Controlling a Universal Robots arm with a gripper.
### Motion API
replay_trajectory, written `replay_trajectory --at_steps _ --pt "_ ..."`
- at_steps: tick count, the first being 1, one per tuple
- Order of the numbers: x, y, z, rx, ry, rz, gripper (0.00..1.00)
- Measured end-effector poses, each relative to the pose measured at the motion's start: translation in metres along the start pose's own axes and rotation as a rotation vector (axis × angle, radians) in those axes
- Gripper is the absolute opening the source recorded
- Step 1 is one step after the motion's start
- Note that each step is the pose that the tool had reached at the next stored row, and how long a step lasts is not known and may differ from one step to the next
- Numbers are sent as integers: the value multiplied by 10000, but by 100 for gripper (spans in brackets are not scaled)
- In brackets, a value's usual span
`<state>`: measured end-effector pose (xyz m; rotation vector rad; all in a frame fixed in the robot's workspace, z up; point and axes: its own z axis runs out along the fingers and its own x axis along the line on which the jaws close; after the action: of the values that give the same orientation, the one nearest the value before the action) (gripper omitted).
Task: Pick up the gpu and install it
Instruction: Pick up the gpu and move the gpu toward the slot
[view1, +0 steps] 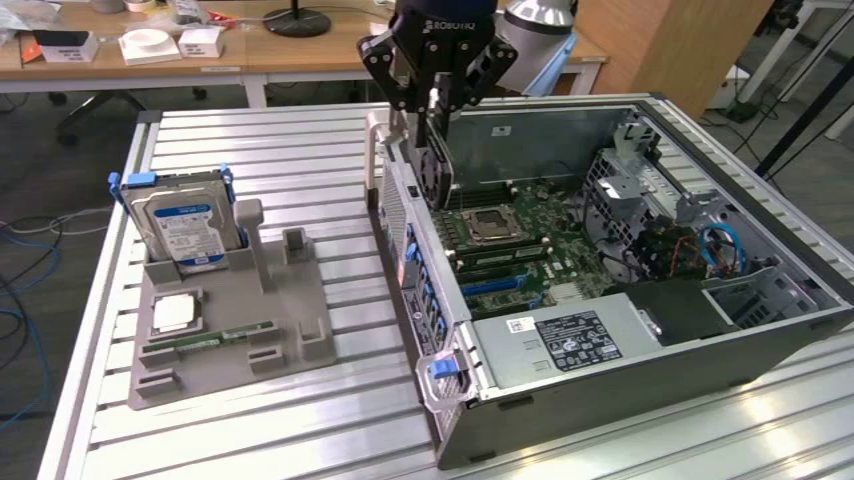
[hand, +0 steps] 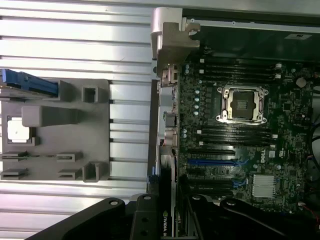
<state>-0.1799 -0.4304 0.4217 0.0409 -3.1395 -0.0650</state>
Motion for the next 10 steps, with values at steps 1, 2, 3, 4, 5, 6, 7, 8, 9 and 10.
replay_trajectory --at_steps 1,2,3,4,5,6,7,8,9,10 --pt "-9 -1 0 0 0 -1 26" --pt "-17 -1 0 0 0 -3 26" --pt "-25 -2 0 0 0 -4 26" --pt "-33 -3 0 0 1 -6 26" --pt "-41 -4 0 0 1 -7 26" --pt "-49 -5 0 -1 0 -8 26" --pt "-56 -5 0 0 0 -8 26" --pt "-64 -6 0 -1 0 -10 26" --pt "-71 -7 0 0 1 -11 26" --pt "-77 -7 0 0 1 -12 26"
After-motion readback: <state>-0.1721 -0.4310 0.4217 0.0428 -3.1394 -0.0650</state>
